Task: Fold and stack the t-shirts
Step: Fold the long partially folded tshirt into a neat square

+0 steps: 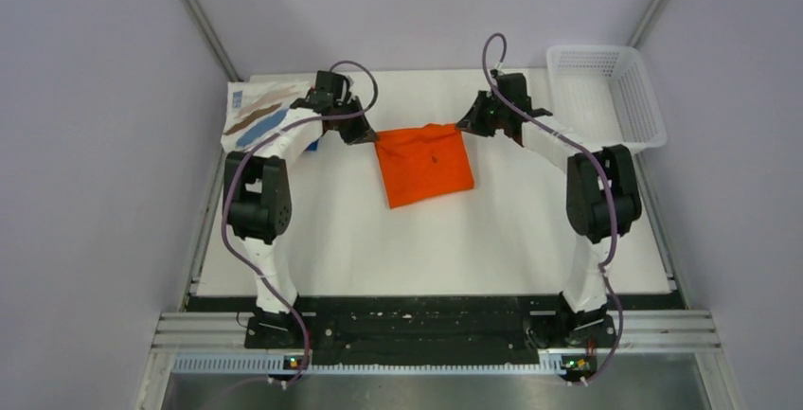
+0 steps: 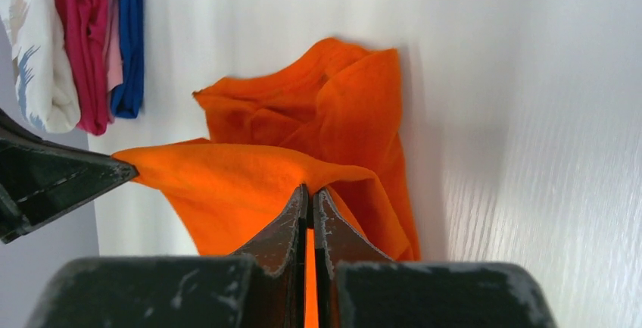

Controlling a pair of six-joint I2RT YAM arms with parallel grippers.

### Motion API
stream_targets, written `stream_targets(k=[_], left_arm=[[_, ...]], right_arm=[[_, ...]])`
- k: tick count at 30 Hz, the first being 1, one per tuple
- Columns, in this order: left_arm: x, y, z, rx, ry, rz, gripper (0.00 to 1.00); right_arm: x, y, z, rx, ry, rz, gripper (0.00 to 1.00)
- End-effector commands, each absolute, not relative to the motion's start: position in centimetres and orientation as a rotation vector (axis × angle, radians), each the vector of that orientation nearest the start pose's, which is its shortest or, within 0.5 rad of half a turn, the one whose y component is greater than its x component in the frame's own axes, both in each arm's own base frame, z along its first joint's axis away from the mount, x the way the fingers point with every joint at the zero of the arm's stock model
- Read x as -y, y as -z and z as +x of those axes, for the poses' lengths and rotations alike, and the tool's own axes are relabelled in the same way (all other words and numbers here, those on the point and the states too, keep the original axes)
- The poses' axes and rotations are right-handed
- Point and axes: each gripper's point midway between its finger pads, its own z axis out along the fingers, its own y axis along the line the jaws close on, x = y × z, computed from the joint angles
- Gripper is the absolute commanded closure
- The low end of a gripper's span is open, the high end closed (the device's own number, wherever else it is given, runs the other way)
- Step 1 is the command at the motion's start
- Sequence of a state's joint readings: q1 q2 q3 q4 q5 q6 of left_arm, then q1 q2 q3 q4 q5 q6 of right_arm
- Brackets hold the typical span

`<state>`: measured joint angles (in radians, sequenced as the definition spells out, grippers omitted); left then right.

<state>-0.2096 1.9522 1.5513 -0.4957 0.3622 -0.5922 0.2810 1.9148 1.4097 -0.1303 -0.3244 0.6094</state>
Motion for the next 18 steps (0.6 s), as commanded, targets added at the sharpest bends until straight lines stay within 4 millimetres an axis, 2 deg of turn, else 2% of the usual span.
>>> stream_targets(k=[1, 2, 3, 4, 5, 8, 10, 12, 14, 16, 18], left_arm=[[17.8, -12.4, 48.6, -2.485, 0.772, -0.339, 1.00], [17.5, -12.0, 49.0, -2.489, 0.758, -0.355, 0.99], [17.2, -11.7, 49.4, -2.490, 0.740, -0.374, 0.94], [16.8, -11.3, 49.8, -2.492, 0.727, -0.389, 0.89], [16.6, -11.2, 50.1, -2.490, 0.721, -0.405, 0.79], [16.2, -11.6, 51.1, -2.467, 0.735, -0.429, 0.37], [16.2, -12.1, 51.2, -2.457, 0.740, -0.433, 0.19], [16.4, -12.3, 50.8, -2.460, 0.759, -0.432, 0.13], [16.9, -11.9, 50.0, -2.469, 0.799, -0.417, 0.10], [17.5, -11.2, 48.9, -2.486, 0.839, -0.403, 0.09], [18.1, -10.0, 47.7, -2.516, 0.851, -0.386, 0.09]], right_arm=[[-21.6, -13.5, 51.7, -2.206, -0.824, 0.206, 1.00], [-21.5, -12.9, 52.3, -2.209, -0.816, 0.222, 1.00], [-21.6, -12.4, 52.8, -2.212, -0.813, 0.232, 1.00], [-21.7, -12.1, 53.3, -2.206, -0.820, 0.227, 0.95], [-21.7, -11.9, 53.9, -2.200, -0.828, 0.223, 0.88], [-21.6, -12.6, 55.8, -2.179, -0.831, 0.207, 0.42], [-21.5, -13.2, 56.3, -2.176, -0.827, 0.185, 0.18], [-21.4, -14.0, 55.9, -2.166, -0.817, 0.162, 0.09], [-21.3, -14.8, 54.9, -2.151, -0.827, 0.137, 0.07], [-21.8, -15.1, 53.3, -2.142, -0.881, 0.088, 0.06], [-23.3, -15.9, 51.1, -2.109, -1.007, -0.028, 0.06]])
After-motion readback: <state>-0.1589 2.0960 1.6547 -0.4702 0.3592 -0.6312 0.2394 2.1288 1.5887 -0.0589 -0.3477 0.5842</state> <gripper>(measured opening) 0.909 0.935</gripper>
